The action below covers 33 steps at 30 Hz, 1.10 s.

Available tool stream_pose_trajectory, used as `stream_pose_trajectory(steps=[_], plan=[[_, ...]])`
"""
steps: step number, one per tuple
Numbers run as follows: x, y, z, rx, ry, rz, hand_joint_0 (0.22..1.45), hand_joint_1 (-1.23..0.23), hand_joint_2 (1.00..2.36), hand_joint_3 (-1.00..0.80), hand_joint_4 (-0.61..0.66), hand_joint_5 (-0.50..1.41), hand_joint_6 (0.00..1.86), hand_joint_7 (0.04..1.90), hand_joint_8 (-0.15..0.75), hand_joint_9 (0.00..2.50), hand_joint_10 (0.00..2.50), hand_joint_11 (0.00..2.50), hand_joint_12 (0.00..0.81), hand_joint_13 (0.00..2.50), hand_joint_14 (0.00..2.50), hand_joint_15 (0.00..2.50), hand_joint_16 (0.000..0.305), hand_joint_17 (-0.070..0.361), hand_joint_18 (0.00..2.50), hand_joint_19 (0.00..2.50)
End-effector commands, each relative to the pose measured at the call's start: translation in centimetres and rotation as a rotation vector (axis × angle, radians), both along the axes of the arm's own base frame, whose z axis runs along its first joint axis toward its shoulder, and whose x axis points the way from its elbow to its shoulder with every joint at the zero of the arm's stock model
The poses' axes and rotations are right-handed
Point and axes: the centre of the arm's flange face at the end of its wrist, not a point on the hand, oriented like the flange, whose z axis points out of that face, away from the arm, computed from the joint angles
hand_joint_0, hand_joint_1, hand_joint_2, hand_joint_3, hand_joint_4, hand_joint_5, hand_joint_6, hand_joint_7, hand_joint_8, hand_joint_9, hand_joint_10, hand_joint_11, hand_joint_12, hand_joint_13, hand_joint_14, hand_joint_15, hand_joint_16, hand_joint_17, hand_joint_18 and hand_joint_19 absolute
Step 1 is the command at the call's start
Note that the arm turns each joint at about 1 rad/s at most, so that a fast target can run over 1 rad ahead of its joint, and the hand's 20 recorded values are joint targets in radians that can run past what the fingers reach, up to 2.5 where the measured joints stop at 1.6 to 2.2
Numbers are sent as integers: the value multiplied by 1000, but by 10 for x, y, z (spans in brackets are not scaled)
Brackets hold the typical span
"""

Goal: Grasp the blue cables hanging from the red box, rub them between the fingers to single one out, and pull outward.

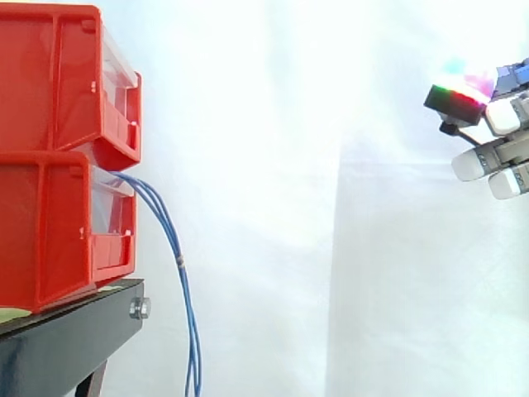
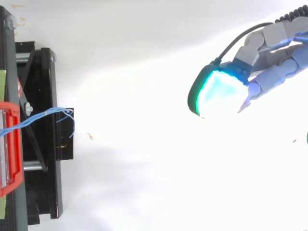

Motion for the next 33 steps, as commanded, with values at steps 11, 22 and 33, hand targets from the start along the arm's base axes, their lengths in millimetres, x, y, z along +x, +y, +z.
stream_pose_trajectory(steps=[11, 22, 33], plan=[[1, 1, 0, -12, -6, -4, 573, -624, 1007, -399, 238, -147, 502, 750, 272, 789, 9, 196, 348, 468, 5, 146, 48, 107, 282, 204], [22, 7, -54, 14, 53, -7, 573, -624, 1007, -402, 228, -147, 502, 745, 257, 789, 7, 184, 341, 485, 6, 139, 48, 107, 300, 200], [42, 12, -80, 7, 7, -24, 571, -627, 1007, -406, 219, -149, 502, 737, 238, 787, 6, 166, 325, 480, 5, 129, 47, 105, 302, 195]])
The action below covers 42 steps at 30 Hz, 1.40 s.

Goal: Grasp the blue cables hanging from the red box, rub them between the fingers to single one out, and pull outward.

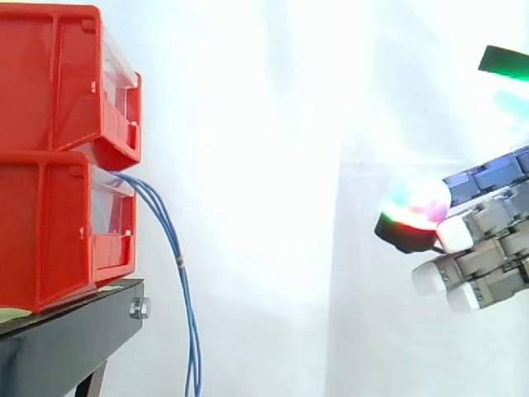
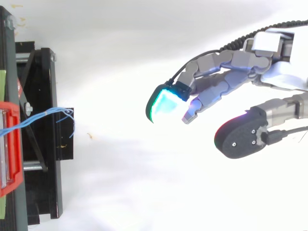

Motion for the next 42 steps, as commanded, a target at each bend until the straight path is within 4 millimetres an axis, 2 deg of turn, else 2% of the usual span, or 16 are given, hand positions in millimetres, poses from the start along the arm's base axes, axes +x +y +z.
stream_pose_trajectory(steps=[1, 6, 10, 11, 14, 16, 24, 33, 42], plan=[[3, 0, -2, -10, -14, -11, 571, -627, 1007, -404, 219, -149, 502, 734, 242, 785, 7, 175, 327, 477, 6, 131, 47, 105, 301, 189], [10, -2, 0, -66, -64, -52, 569, -627, 1007, -405, 222, -149, 502, 738, 244, 782, 6, 163, 329, 475, 5, 127, 47, 105, 298, 189], [18, -1, -16, -70, -73, -62, 569, -626, 1006, -409, 222, -149, 502, 737, 245, 779, 9, 161, 329, 472, 5, 133, 47, 105, 297, 188], [23, 0, -29, -67, -73, -63, 569, -626, 1006, -407, 220, -149, 502, 736, 243, 779, 6, 155, 329, 471, 5, 133, 47, 105, 297, 188], [34, 0, -47, -64, -110, -99, 569, -626, 1006, -407, 220, -149, 502, 736, 242, 779, 6, 162, 330, 472, 5, 130, 47, 105, 297, 188], [36, 0, -53, -67, -121, -124, 568, -626, 1007, -407, 223, -149, 502, 737, 244, 779, 6, 155, 329, 466, 5, 132, 47, 105, 290, 190], [37, -1, -54, -130, -114, -169, 558, -631, 1006, -419, 219, -149, 502, 734, 243, 778, 6, 161, 345, 463, 5, 128, 49, 109, 290, 186], [38, 5, -53, -171, -112, -198, 477, -630, 1000, -500, 201, -174, 502, 697, 250, 661, 4, 94, 369, 389, 5, 124, 57, 128, 203, 172], [39, 12, -52, -204, -113, -208, 490, -632, 1000, -500, 203, -173, 502, 695, 249, 657, 3, 95, 362, 392, 5, 122, 55, 124, 200, 181]])
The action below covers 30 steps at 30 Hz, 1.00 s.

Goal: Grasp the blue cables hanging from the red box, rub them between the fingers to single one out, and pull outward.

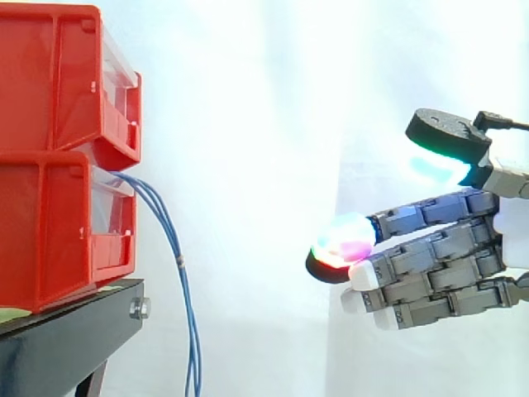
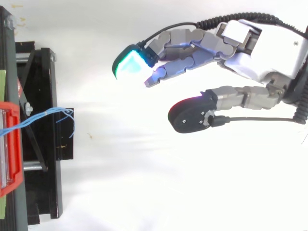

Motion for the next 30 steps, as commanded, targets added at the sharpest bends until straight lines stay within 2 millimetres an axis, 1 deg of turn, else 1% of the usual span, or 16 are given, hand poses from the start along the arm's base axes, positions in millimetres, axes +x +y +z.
stream_pose_trajectory(steps=[1, 5, 7, 8, 9, 10, 13, 15, 16, 17, 18, 20, 23, 25, 27, 30], plan=[[1, 3, 1, -13, -4, -5, 492, -633, 1001, -500, 210, -172, 502, 697, 249, 660, 3, 94, 360, 395, 6, 126, 55, 124, 201, 188], [1, 4, 1, -22, -3, -6, 497, -631, 1000, -495, 209, -171, 502, 696, 252, 671, 3, 98, 358, 407, 4, 127, 54, 122, 217, 186], [2, 4, -4, -32, 7, -8, 501, -628, 1000, -496, 213, -170, 502, 696, 250, 672, 3, 92, 358, 411, 5, 125, 54, 122, 217, 187], [4, 4, -23, -30, 31, -8, 501, -629, 1001, -494, 213, -169, 502, 696, 253, 686, 3, 102, 357, 415, 5, 133, 54, 122, 221, 187], [4, 4, -24, -24, 30, -7, 501, -628, 1000, -492, 214, -169, 502, 696, 253, 686, 4, 96, 358, 418, 5, 131, 54, 122, 221, 187], [8, 5, -41, -6, 32, -7, 501, -628, 1000, -491, 215, -168, 502, 697, 252, 686, 3, 95, 359, 423, 5, 128, 54, 122, 222, 194], [14, 6, -49, 10, 21, -6, 504, -625, 1000, -493, 214, -167, 502, 698, 252, 686, 6, 102, 360, 429, 5, 137, 54, 122, 234, 186], [28, 9, -58, 27, 6, -5, 505, -626, 1000, -492, 218, -167, 502, 698, 252, 688, 3, 98, 360, 434, 5, 135, 54, 122, 236, 193], [28, 9, -58, 27, 6, -5, 504, -626, 1000, -488, 215, -167, 502, 694, 254, 691, 3, 99, 359, 438, 5, 139, 54, 122, 239, 192], [34, 10, -60, 23, 5, -7, 504, -625, 1000, -490, 215, -167, 502, 697, 252, 691, 4, 100, 360, 438, 5, 139, 54, 122, 240, 192], [38, 10, -64, 22, 7, -10, 504, -626, 1000, -489, 216, -167, 502, 697, 254, 692, 5, 104, 359, 441, 5, 140, 54, 122, 242, 195], [49, 8, -81, 22, 19, -11, 505, -624, 1000, -492, 214, -167, 502, 697, 252, 693, 3, 106, 356, 455, 6, 152, 54, 122, 258, 206], [63, 6, -106, 40, 21, -7, 504, -625, 1001, -492, 195, -169, 502, 705, 246, 676, 11, 298, 361, 537, 10, 266, 55, 124, 360, 295], [73, 5, -116, 72, 7, 5, 497, -628, 1000, -498, 178, -175, 502, 727, 258, 599, 16, 466, 377, 572, 15, 347, 57, 128, 404, 345], [79, 5, -114, 83, -3, 14, 491, -631, 1000, -499, 170, -178, 502, 733, 262, 588, 17, 531, 384, 582, 14, 373, 57, 129, 410, 360], [79, 4, -113, 81, 5, 15, 488, -633, 1000, -498, 177, -180, 502, 738, 264, 587, 18, 550, 391, 580, 14, 378, 58, 130, 416, 359]])
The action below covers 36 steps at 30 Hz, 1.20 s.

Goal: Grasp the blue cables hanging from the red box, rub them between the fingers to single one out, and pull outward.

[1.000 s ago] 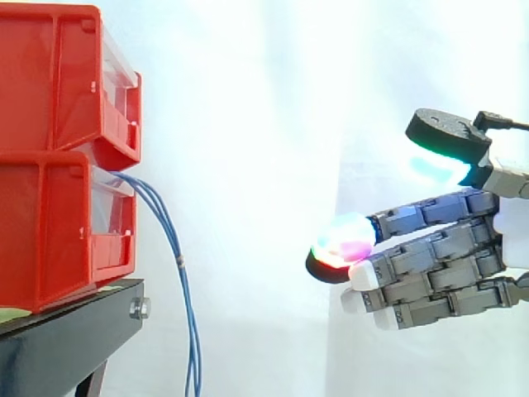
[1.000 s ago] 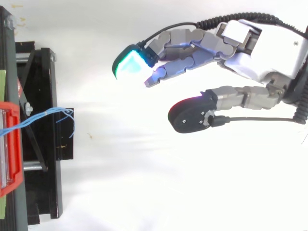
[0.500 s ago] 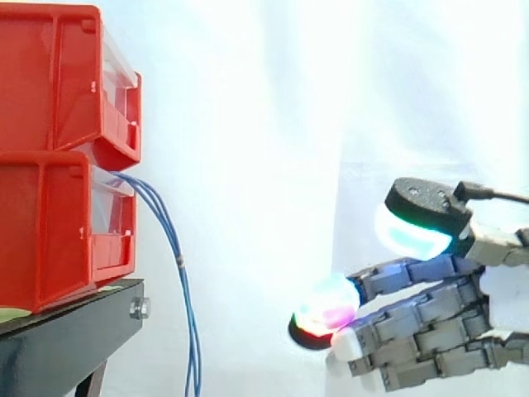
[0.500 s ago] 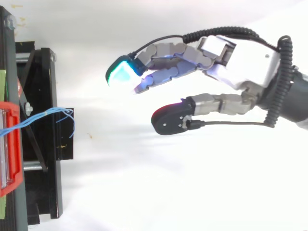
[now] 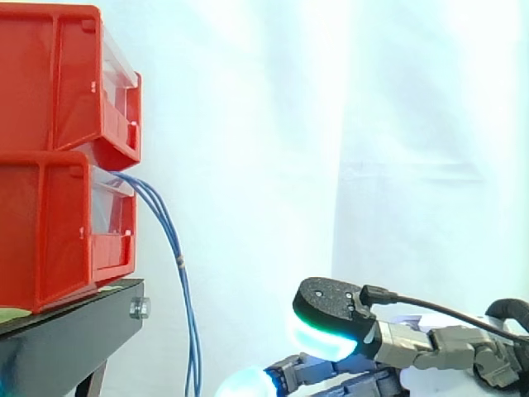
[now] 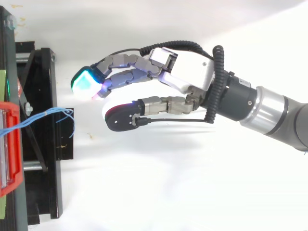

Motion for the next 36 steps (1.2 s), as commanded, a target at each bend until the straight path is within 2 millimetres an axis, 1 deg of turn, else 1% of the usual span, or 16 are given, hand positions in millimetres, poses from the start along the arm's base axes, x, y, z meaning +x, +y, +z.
stream_pose_trajectory(steps=[1, 6, 10, 11, 13, 14, 16, 17, 18, 19, 21, 29, 33, 36], plan=[[3, -1, -3, 4, 10, 6, 487, -633, 1000, -497, 178, -180, 502, 739, 267, 573, 17, 525, 391, 578, 16, 377, 58, 131, 407, 360], [3, -5, -3, 6, 8, 3, 488, -633, 1000, -497, 190, -180, 502, 743, 268, 533, 14, 400, 390, 572, 14, 367, 58, 131, 404, 360], [11, -11, 10, 4, -12, -1, 493, -636, 1000, -494, 201, -178, 502, 740, 266, 575, 12, 373, 395, 551, 14, 341, 58, 130, 390, 331], [16, -15, 16, -9, -21, 6, 493, -636, 1001, -492, 201, -177, 502, 739, 266, 578, 12, 374, 394, 551, 13, 341, 58, 130, 384, 325], [17, -16, 12, -23, -16, 15, 495, -636, 1000, -493, 203, -175, 502, 739, 266, 593, 11, 363, 393, 549, 13, 331, 57, 127, 363, 320], [21, -15, 2, -32, -22, 26, 496, -636, 1001, -491, 205, -175, 502, 742, 266, 597, 12, 372, 392, 547, 14, 327, 56, 127, 362, 317], [32, -14, 2, -31, -69, 42, 497, -635, 1001, -489, 207, -172, 502, 740, 268, 613, 12, 372, 391, 546, 13, 327, 56, 127, 359, 322], [40, -12, -6, -30, -97, 56, 498, -635, 1000, -488, 208, -172, 502, 739, 266, 613, 12, 373, 391, 546, 12, 325, 56, 127, 359, 322], [44, -11, -6, -27, -112, 64, 498, -634, 1000, -487, 208, -172, 502, 740, 268, 616, 12, 373, 391, 547, 12, 328, 56, 126, 359, 322], [50, -8, 1, -30, -143, 81, 499, -633, 1000, -488, 210, -172, 502, 742, 267, 617, 12, 366, 391, 548, 13, 330, 56, 126, 358, 314], [52, -2, 2, -45, -145, 100, 501, -632, 1001, -487, 207, -171, 502, 741, 266, 620, 12, 365, 391, 549, 13, 327, 56, 126, 358, 322], [56, -1, -1, -60, -178, 126, 505, -629, 1001, -486, 225, -165, 502, 743, 271, 651, 12, 358, 389, 565, 14, 336, 56, 125, 371, 337], [56, 7, -1, -64, -175, 158, 512, -625, 1001, -483, 242, -152, 502, 767, 274, 728, 13, 389, 391, 603, 13, 344, 55, 124, 388, 347], [56, 8, -1, -64, -173, 161, 522, -621, 1001, -477, 253, -137, 502, 796, 274, 776, 13, 402, 385, 627, 13, 351, 55, 123, 417, 352]])
